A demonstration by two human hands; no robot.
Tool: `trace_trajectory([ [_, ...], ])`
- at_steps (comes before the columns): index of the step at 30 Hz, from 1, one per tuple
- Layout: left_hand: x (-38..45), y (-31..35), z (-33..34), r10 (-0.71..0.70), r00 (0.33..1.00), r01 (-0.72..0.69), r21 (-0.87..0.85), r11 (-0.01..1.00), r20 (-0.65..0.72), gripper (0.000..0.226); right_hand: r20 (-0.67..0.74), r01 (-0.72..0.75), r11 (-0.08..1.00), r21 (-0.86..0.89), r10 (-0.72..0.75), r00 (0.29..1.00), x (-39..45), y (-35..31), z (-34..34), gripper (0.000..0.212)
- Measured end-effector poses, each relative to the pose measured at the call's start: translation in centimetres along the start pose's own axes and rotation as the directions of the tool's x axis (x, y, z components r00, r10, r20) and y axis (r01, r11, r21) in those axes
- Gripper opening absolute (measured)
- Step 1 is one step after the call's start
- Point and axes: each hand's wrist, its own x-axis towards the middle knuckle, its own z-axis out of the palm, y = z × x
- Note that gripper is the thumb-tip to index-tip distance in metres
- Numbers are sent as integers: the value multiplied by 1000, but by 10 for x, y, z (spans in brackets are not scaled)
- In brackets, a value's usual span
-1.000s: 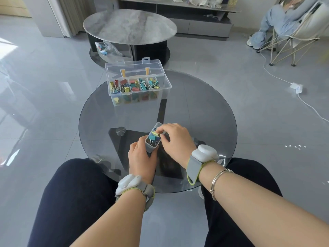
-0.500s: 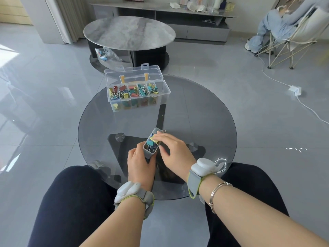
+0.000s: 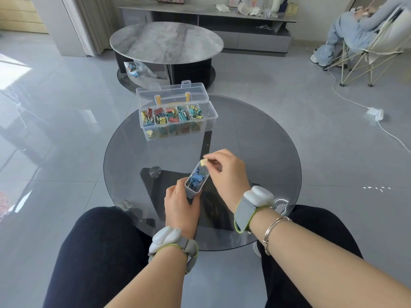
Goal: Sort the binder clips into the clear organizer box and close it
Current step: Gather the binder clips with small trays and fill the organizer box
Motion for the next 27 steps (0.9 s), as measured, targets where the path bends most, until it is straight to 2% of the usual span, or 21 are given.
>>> trace_trajectory([
  [2,1,1,0,9,1000,-9,14,1000,-4,32,-151,-149,949,279,196,969,1,-8,1,11],
  [4,1,1,0,12,1000,-12,18,1000,-2,31,-100,-309,769,559,433,896,0,-18,7,8],
  [5,1,1,-1,7,1000,-7,13,1000,2,31,-58,-357,699,619,495,867,-3,-19,11,7],
  [6,1,0,-1,0,1000,0,6,1000,7,31,-46,-389,694,606,519,854,-5,-19,14,6],
  [8,0,-1,-1,-11,1000,11,-1,1000,14,31,-73,-412,758,506,514,855,-13,-15,19,8],
  [15,0,2,0,-16,1000,16,6,1000,1,34,-187,-395,891,225,437,880,-20,3,25,25],
  [20,0,1,0,-22,1000,22,0,1000,12,34,-151,-321,945,-66,309,939,-23,8,36,21],
  [24,0,2,-1,-14,1000,14,-14,1000,6,34,-126,-299,949,-106,285,950,-20,13,40,14],
  [27,2,1,-1,-6,1000,6,-25,1000,8,33,-98,-271,962,20,272,957,-18,17,39,9],
])
